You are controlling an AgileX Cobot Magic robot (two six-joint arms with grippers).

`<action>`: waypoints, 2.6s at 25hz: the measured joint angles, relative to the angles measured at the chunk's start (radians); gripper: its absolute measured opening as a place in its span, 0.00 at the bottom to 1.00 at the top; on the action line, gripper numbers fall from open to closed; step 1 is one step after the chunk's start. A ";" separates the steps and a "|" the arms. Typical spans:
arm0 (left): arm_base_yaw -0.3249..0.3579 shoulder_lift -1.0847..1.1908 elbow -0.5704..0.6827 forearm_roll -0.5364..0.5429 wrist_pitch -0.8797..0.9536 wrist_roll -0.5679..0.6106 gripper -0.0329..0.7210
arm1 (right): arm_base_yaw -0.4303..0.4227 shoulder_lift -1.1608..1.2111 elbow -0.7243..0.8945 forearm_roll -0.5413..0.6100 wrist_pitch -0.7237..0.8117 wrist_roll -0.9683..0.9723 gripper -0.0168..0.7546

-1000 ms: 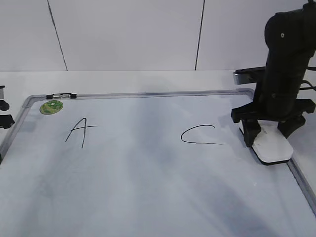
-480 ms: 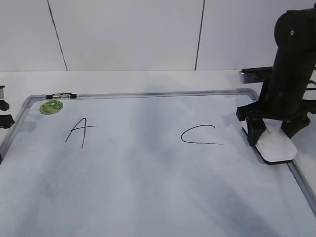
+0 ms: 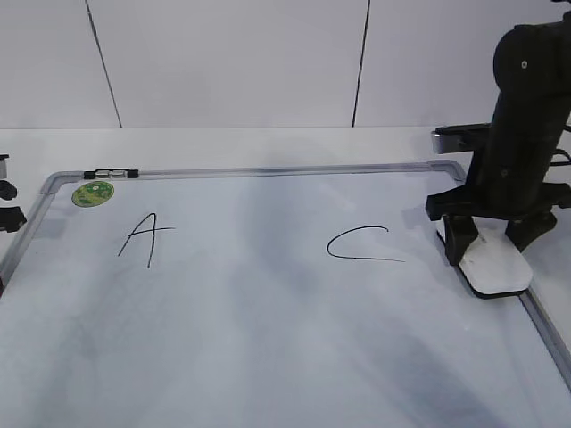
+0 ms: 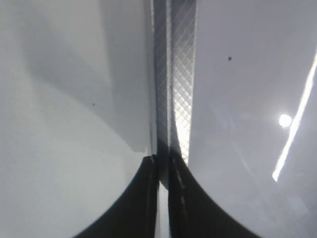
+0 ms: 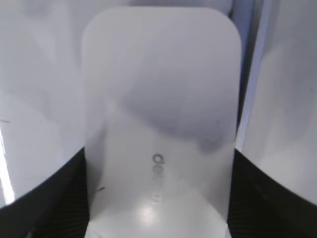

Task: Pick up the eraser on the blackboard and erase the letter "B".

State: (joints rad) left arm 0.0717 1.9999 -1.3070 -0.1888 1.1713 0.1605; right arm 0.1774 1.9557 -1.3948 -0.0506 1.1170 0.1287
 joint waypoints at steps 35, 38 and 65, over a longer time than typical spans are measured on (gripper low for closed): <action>0.000 0.000 0.000 0.000 0.000 0.000 0.06 | 0.000 0.031 -0.008 -0.029 -0.024 0.031 0.71; 0.000 0.000 0.000 -0.001 0.000 0.000 0.06 | 0.000 0.032 -0.008 -0.029 -0.022 0.033 0.71; 0.000 0.000 0.000 -0.011 0.002 0.000 0.06 | 0.000 0.047 -0.008 -0.075 0.012 0.038 0.81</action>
State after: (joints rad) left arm 0.0717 1.9999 -1.3070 -0.2002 1.1734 0.1605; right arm 0.1774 2.0026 -1.4029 -0.1257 1.1287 0.1663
